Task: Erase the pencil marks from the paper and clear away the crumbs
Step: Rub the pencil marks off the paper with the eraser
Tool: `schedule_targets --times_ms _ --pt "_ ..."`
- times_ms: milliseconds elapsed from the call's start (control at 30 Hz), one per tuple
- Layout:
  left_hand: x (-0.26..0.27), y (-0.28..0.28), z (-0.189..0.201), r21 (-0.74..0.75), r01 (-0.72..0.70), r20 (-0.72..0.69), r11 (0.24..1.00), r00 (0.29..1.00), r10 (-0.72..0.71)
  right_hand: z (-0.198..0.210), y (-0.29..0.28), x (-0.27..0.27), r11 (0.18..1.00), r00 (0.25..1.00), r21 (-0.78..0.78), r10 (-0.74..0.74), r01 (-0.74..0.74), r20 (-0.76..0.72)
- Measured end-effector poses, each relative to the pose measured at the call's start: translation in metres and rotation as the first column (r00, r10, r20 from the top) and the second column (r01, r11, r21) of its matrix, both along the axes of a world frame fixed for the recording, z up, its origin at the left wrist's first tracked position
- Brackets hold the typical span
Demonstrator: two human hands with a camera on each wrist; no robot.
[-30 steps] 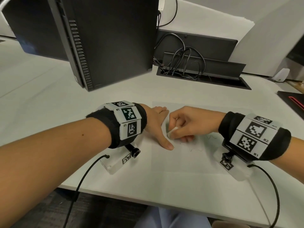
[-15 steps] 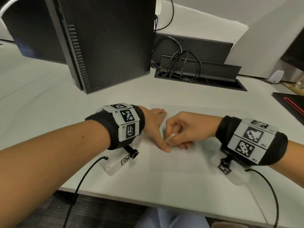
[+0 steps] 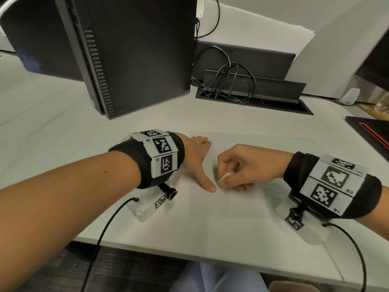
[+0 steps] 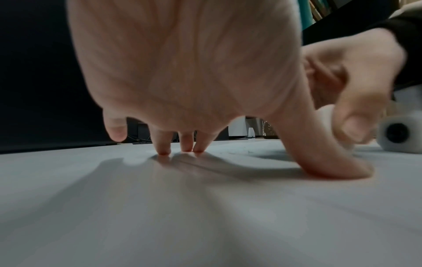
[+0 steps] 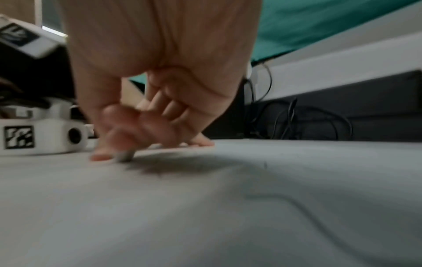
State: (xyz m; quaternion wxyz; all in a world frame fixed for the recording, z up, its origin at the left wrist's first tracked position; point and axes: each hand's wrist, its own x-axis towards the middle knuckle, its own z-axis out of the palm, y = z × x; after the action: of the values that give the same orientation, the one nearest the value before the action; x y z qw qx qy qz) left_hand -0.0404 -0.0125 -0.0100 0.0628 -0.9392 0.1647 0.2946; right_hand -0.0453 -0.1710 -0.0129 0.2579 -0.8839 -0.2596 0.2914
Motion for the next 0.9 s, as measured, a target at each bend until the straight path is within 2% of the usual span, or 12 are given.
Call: schedule_targets --times_ms 167,367,467,667,767,800,900 --pt "-0.001 -0.001 0.0 0.0 0.002 0.02 1.0 1.0 -0.002 0.001 -0.007 0.007 0.997 0.986 -0.031 -0.064 0.07 0.151" --pt "0.006 0.002 -0.008 -0.129 0.016 -0.03 0.992 0.999 -0.02 -0.001 -0.01 0.007 0.993 0.99 -0.027 -0.11 0.113 0.086" --pt "0.007 0.0 -0.011 -0.124 0.002 -0.024 0.992 1.0 -0.005 -0.001 -0.011 0.01 0.991 0.986 -0.016 -0.134 0.137 0.099" --pt "0.006 -0.003 -0.015 -0.094 -0.005 -0.028 0.996 1.0 0.003 0.0 -0.004 0.0 1.0 1.0 -0.012 -0.003 0.003 -0.028" --pt "0.007 -0.004 -0.014 -0.07 0.004 -0.027 0.998 1.0 -0.005 0.001 -0.006 0.008 0.997 0.984 -0.043 -0.048 0.056 0.171" --pt "0.007 -0.005 -0.014 -0.061 0.006 -0.023 0.998 1.0 -0.007 0.001 -0.006 0.008 0.997 0.98 -0.045 -0.052 0.062 0.191" --pt "0.005 -0.006 -0.013 -0.058 0.003 -0.029 0.998 1.0 -0.005 0.0 -0.004 -0.002 1.0 0.999 -0.021 0.008 -0.007 0.04"
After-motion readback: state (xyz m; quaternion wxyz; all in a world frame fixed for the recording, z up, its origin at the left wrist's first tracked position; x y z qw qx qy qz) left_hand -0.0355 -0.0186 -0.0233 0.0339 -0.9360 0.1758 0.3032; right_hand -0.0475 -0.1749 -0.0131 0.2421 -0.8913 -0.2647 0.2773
